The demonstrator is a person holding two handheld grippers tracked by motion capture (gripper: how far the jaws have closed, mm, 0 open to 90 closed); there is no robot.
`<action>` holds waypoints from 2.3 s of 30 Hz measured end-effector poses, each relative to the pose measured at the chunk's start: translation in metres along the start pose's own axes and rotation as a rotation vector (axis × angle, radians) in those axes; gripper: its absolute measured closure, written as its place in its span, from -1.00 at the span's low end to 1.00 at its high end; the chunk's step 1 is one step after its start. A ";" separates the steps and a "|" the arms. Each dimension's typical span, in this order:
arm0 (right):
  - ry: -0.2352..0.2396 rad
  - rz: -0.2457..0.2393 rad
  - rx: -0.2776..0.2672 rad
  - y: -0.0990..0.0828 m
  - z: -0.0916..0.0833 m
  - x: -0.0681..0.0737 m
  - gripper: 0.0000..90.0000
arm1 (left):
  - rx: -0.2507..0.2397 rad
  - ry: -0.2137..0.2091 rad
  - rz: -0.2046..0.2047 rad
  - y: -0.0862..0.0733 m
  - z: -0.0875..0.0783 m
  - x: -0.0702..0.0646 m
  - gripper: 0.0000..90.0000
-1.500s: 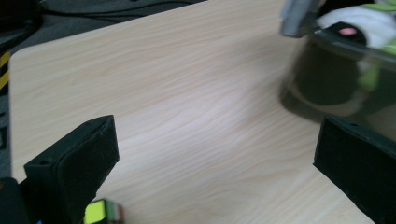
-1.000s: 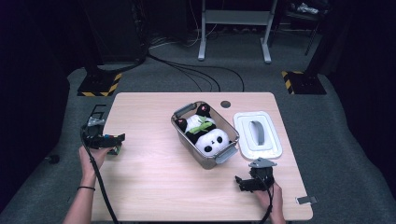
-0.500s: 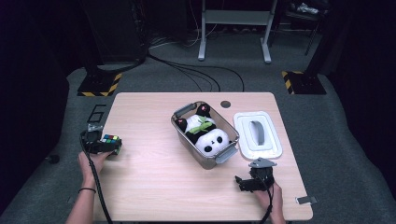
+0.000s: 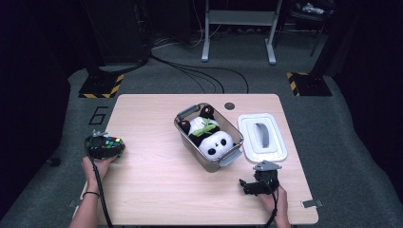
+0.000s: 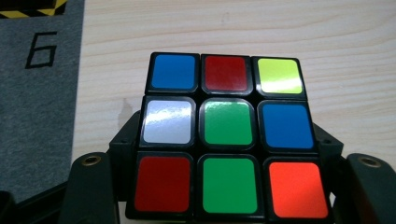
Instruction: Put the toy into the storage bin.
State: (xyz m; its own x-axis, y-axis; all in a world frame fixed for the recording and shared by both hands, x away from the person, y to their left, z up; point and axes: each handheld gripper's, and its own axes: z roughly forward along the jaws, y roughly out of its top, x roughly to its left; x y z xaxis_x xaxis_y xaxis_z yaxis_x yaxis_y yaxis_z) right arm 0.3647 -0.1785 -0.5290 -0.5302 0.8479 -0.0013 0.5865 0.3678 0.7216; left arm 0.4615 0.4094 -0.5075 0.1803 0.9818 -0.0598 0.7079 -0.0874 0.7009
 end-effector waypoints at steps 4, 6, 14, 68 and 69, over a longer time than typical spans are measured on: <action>0.000 0.000 0.000 0.000 0.000 0.000 -0.93 | -0.010 -0.002 0.011 0.003 -0.002 -0.005 -0.24; 0.000 0.000 0.000 0.000 0.000 0.000 -0.93 | -0.016 -0.006 0.031 0.005 -0.005 -0.009 -0.24; 0.002 0.000 0.000 0.000 0.000 0.000 -0.93 | -0.034 -0.030 0.076 0.012 -0.013 -0.023 -0.24; 0.003 -0.004 -0.001 0.000 0.000 -0.001 -0.92 | -0.138 -0.308 0.412 0.132 -0.061 -0.180 -0.24; 0.003 0.003 0.001 0.000 0.000 0.000 -0.92 | -0.140 -0.307 0.414 0.134 -0.060 -0.182 -0.24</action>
State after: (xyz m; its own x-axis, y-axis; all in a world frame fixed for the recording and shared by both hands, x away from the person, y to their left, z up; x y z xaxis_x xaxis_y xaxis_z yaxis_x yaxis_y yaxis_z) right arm 0.3649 -0.1788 -0.5288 -0.5301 0.8479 0.0029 0.5890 0.3657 0.7206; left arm 0.4820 0.2290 -0.3600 0.6316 0.7736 0.0517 0.4411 -0.4133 0.7966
